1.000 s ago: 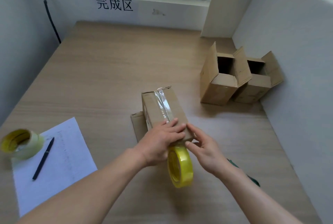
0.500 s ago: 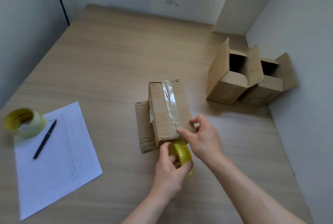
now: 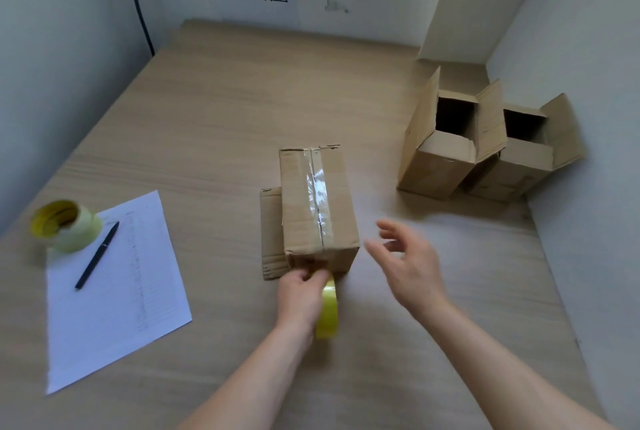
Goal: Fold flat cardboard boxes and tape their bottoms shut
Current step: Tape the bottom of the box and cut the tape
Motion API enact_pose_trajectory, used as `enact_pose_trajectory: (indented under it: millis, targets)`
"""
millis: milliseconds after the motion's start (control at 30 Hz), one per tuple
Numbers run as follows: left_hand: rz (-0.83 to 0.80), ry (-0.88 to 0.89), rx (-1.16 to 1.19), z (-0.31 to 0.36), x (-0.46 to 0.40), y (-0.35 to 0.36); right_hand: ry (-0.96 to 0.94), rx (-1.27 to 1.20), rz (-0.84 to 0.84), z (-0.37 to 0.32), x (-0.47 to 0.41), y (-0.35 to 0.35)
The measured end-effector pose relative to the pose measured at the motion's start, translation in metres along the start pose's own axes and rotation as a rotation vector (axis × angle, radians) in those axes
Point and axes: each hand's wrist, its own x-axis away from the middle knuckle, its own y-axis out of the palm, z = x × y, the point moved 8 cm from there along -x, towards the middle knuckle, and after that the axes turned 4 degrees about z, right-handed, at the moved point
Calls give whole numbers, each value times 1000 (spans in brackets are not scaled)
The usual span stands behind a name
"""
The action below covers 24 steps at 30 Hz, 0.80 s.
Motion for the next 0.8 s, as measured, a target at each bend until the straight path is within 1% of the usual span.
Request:
enact_pose_trajectory:
  millis: [33,67,100,167,200,233,300,400,433,533,600,667,800]
  targets:
    - [6,1,4,1,-1,1,-46,118,65,17,9,-20]
    - [5,1,18,2,-1,1,-52,294,92,42,19,-39]
    - [1,-2,37,2,-1,2,2,492,56,71,30,-52]
    - [-8,-9,65,1,-2,3,210,828,-130,131,55,-68]
    - [-11,-10,72,-1,-3,3,274,917,-205,151,67,-72]
    - [-11,-11,77,-1,-3,4,272,950,-241,161,73,-74]
    - [-2,-16,80,1,-3,5,187,907,-228,158,74,-74]
    - [5,-9,62,3,-3,6,112,669,-130,131,68,-76]
    - [6,-5,60,4,-2,6,40,591,-117,111,65,-72]
    - [22,7,53,2,-4,4,-352,446,-167,33,64,-46]
    - [30,11,46,2,-3,4,-488,406,-211,-4,62,-30]
    - [27,9,43,3,-2,4,-537,401,-245,-23,56,-20]
    - [42,35,6,5,-4,3,-580,448,-304,-33,47,-5]
